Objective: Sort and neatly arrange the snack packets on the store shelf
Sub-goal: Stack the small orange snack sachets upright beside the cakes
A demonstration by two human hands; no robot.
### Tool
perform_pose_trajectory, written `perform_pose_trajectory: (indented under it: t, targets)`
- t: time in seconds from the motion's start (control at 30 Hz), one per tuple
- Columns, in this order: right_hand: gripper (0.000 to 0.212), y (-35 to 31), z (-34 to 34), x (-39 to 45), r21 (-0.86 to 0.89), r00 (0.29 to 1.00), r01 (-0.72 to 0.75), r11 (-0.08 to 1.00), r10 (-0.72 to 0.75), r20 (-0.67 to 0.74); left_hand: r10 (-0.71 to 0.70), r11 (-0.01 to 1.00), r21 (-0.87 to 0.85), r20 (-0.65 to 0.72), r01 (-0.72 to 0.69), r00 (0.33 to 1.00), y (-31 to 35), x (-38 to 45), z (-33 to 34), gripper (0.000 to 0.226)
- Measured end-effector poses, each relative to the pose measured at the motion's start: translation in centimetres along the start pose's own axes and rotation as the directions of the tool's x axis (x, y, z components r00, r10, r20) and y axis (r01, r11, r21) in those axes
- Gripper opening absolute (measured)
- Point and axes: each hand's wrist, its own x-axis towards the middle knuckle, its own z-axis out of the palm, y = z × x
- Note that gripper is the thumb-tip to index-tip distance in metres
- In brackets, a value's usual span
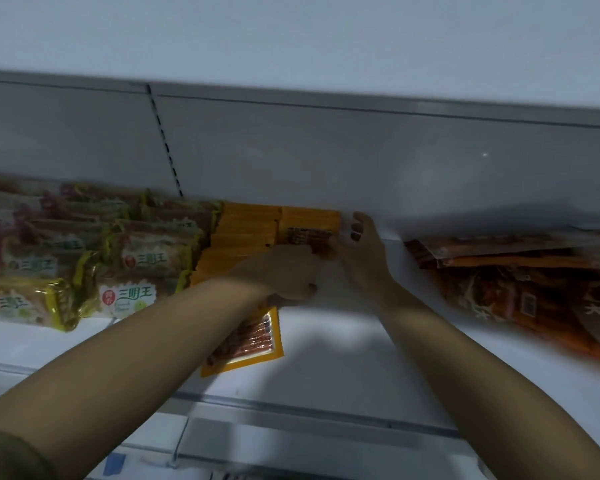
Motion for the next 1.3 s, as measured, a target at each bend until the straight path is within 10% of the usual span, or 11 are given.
perform_pose_trajectory:
  t: [0.23, 0.37, 0.5, 0.7, 1.3]
  targets:
    - [0.031, -2.2, -0.7, -6.2, 0.076, 0.985, 0.153, 0.985, -0.158, 0.068, -0.235, 0.943, -0.3, -0.298, 0.143, 0.925, -6.0, -6.1, 3.1, 0.033]
    - [0.046, -3.7, 0.1, -10.7, 0.026, 0.9, 0.079, 0.997, -0.082, 0.428, -0.391, 0.875, -0.474, -0.567, 0.1, 0.725, -3.5, -14.6, 2.7, 0.034]
    - [0.076, -4.4, 1.5, -13.7, -0.181, 0.842, 0.187, 0.966, -0.063, 0.535, -0.646, 0.713, -0.654, -0.475, 0.252, 0.598, -3.2, -18.9, 8.0, 0.037]
    - [0.063, -5.5, 4.0, -15.3, -0.176, 0.914, 0.146, 0.973, -0.065, 0.401, -0.696, 0.617, -0.747, -0.368, 0.249, 0.617, -2.1, -20.6, 9.1, 0.071]
    - [0.046, -7.2, 6.5, -15.8, -0.009, 0.954, -0.131, 0.991, 0.128, 0.27, -0.65, 0.596, -0.801, -0.442, 0.054, 0.618, -0.3, -17.9, 11.0, 0.06]
